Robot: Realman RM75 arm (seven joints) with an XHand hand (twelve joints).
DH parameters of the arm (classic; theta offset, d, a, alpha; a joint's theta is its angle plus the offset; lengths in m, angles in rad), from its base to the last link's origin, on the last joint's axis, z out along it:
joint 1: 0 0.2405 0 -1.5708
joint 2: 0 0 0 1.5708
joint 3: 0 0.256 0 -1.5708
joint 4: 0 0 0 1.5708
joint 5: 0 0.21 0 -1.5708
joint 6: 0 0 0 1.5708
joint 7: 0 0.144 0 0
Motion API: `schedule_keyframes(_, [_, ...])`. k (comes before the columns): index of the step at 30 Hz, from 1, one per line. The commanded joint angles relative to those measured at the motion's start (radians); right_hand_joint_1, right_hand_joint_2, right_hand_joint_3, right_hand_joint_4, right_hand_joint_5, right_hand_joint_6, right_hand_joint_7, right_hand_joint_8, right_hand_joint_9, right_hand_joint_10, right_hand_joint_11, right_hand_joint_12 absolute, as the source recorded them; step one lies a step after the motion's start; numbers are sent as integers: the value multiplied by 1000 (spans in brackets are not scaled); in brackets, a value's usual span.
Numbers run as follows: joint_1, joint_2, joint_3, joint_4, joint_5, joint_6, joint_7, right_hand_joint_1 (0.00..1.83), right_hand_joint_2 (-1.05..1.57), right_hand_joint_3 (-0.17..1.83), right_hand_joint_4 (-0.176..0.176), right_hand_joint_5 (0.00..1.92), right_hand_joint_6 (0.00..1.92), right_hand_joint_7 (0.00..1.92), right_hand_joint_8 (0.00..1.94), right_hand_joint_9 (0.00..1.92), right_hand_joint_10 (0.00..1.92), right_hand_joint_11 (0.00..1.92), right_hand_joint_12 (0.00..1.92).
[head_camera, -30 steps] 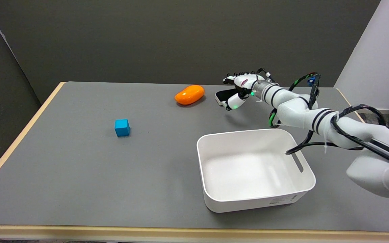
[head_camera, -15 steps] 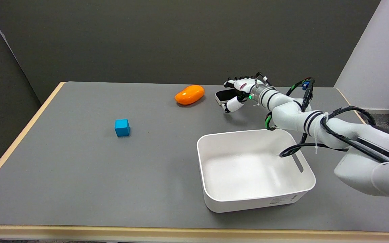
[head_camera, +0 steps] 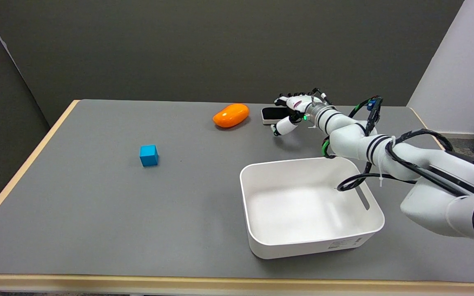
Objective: Pick up the blackboard eraser.
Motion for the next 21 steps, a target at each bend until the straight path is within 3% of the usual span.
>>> schedule_keyframes(1, [18,-18,18,-42,1,22,4,459,614,990,72,95,388,132,272,119,588,-1,1030])
schedule_keyframes(21, [-1,-69,42,-168,25,34,4,456,620,993,70,92,387,133,273,119,590,-1,1023])
